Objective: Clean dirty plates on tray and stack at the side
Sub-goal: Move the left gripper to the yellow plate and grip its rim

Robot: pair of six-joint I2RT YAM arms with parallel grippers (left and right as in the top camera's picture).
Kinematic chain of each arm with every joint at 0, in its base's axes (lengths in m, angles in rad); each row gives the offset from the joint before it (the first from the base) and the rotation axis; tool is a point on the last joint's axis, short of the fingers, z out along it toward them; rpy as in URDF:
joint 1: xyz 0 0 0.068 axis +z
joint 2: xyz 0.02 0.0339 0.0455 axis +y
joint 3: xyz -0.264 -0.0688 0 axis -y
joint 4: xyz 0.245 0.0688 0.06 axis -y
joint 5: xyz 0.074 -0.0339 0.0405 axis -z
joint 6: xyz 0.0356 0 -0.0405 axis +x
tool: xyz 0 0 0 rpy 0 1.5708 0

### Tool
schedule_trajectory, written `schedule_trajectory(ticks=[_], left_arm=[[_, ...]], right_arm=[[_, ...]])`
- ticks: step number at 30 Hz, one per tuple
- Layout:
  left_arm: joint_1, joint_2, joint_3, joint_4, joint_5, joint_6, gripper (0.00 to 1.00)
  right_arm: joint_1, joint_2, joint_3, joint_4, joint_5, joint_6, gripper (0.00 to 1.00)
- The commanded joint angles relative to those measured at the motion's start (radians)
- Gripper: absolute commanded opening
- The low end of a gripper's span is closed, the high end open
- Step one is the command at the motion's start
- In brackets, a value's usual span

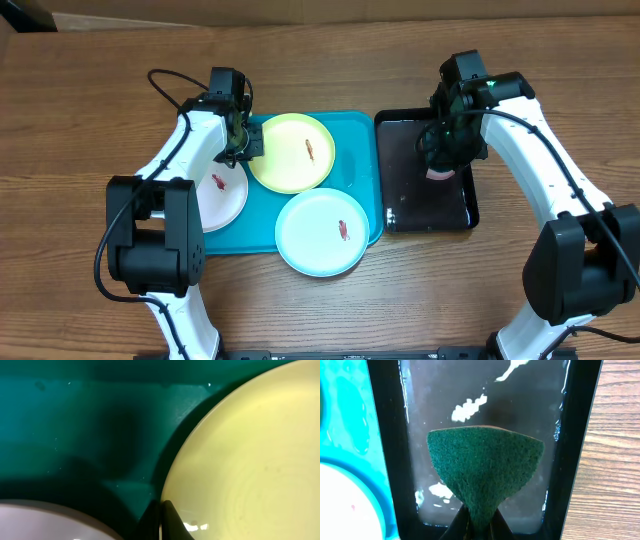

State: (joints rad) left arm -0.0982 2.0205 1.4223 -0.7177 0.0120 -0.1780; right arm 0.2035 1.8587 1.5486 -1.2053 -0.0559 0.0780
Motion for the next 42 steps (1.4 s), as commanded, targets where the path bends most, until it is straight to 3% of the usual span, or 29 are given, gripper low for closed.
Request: schedule_trajectory(ticks=[1,12,15,18,33,39,42], left_arm=[[-0.001,0.018,0.021,0.009,0.033,0.055,0.04],[-0.001,0.018,0.021,0.028,0.131,0.071,0.05],[-0.001,0.018,0.021,0.026,0.131,0.070,0.14],[-0.001,0.018,0.021,0.019,0.132,0.069,0.17],[-0.014,0.018,0.020,-0.015,0.147,0.050,0.17],[-0.042,0.018,0.020,-0.031,0.150,0.051,0.10],[-0.053,0.018,0.020,-0.034,0.148,0.051,0.17]], right_arm=[[-0.002,-0.011,0.024,0.000,-0.009,0.001,0.04],[-0.002,-0.011,0.024,0.002,-0.009,0.001,0.04],[-0.002,-0.011,0.024,-0.003,-0.009,0.001,0.04],[-0.002,-0.011,0.024,-0.004,-0.009,0.001,0.04],[-0.002,-0.011,0.024,0.003,-0.009,0.000,0.04],[-0.002,-0.011,0.024,0.002,-0.009,0.001,0.04],[-0.002,-0.011,0.024,0.003,-0.009,0.001,0.04]])
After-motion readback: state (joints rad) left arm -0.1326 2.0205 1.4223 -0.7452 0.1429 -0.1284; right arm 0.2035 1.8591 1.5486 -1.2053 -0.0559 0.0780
